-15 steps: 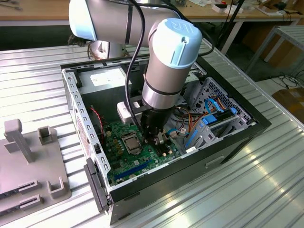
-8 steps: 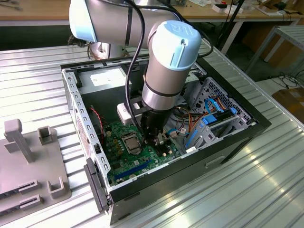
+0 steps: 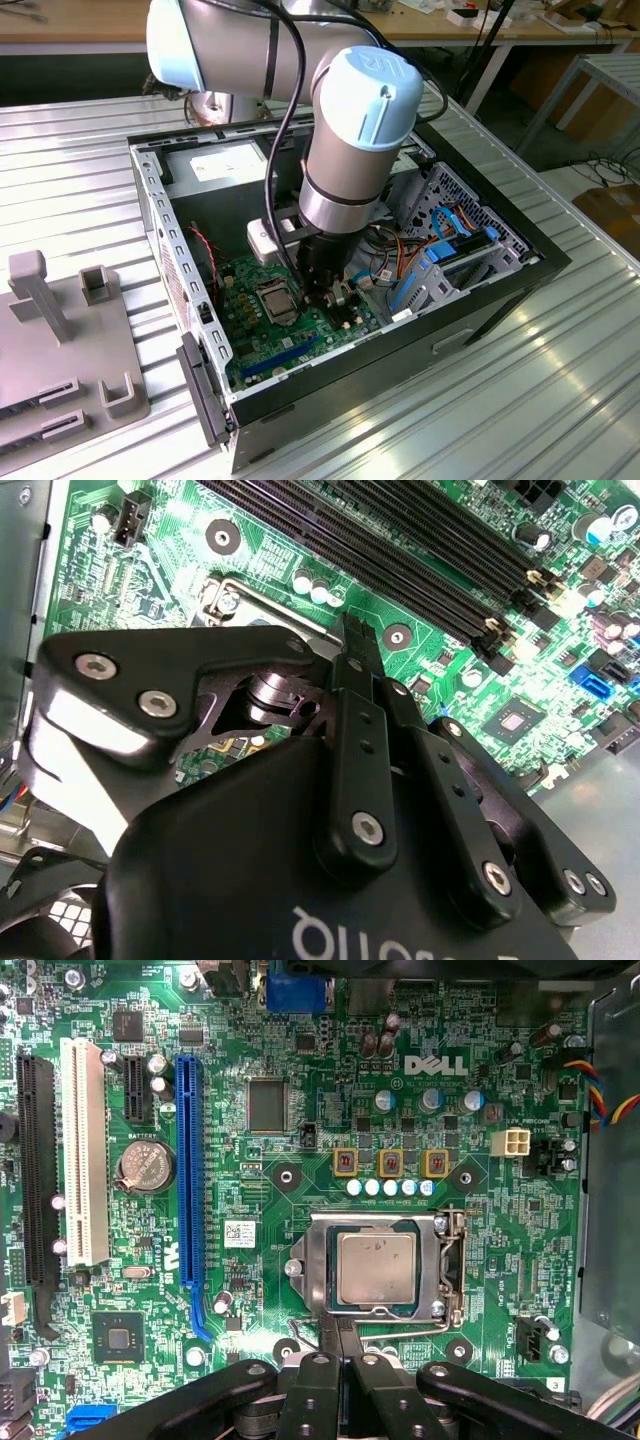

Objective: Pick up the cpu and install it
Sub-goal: 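Install the first cpu locking lever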

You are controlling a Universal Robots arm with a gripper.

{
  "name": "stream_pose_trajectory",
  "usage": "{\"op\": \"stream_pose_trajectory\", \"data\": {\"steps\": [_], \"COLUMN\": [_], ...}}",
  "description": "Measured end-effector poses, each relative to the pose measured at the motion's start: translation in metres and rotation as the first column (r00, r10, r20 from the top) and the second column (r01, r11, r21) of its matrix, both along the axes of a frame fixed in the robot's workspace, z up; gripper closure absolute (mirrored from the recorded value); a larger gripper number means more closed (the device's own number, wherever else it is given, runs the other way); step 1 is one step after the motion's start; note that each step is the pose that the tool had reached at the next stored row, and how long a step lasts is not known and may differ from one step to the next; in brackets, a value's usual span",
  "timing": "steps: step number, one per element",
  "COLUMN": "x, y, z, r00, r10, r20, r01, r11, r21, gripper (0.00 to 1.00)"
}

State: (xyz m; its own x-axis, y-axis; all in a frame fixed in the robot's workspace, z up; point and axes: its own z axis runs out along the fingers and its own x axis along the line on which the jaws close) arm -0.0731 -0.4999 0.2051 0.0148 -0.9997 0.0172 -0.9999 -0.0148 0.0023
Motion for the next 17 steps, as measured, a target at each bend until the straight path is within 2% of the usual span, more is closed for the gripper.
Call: {"op": "stream_pose_trajectory", "data": {"steps": [17], "x": [0.0005], "y": [-0.0018], "z": [-0.0036], "r00": [0.9999], "r10": [0.012], "r20": [0.0], "r01": [-0.012], "r11": [0.9999], "r21": [0.0], "gripper": [0.89]}}
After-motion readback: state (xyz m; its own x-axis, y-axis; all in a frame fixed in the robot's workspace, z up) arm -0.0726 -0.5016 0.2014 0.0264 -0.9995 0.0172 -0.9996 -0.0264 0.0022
